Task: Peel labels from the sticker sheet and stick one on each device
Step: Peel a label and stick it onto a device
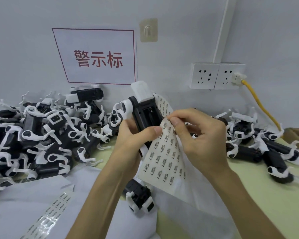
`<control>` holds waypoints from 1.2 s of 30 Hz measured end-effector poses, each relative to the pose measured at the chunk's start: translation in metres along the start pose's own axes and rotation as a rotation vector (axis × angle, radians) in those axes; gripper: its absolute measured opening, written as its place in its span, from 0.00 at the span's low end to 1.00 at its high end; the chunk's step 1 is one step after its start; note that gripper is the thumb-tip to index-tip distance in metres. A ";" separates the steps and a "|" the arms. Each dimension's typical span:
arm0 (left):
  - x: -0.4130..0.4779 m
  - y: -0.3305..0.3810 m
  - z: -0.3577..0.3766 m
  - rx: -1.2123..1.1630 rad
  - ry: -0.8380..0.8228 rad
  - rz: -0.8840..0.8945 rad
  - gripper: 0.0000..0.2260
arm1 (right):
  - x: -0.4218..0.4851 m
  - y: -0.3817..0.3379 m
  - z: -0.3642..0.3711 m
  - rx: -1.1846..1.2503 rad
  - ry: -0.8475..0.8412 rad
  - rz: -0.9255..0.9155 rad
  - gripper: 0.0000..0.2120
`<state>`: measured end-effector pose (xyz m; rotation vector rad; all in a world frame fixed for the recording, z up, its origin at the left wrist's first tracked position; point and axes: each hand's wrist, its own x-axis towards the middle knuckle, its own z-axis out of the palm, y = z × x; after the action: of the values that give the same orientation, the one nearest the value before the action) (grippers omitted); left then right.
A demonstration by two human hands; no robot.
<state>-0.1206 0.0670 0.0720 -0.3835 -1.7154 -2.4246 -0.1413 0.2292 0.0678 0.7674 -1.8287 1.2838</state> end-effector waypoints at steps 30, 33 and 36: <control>0.002 0.010 -0.008 0.319 -0.093 0.068 0.22 | 0.006 0.001 -0.010 -0.057 -0.106 -0.084 0.06; 0.000 0.012 -0.005 0.276 -0.070 0.052 0.18 | 0.007 0.001 -0.011 0.014 -0.103 0.029 0.05; 0.000 0.012 -0.003 0.248 -0.036 0.037 0.16 | 0.006 0.001 -0.012 0.108 -0.090 0.153 0.04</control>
<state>-0.1175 0.0596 0.0820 -0.4233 -1.9753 -2.1572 -0.1425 0.2407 0.0753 0.7660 -1.9336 1.4778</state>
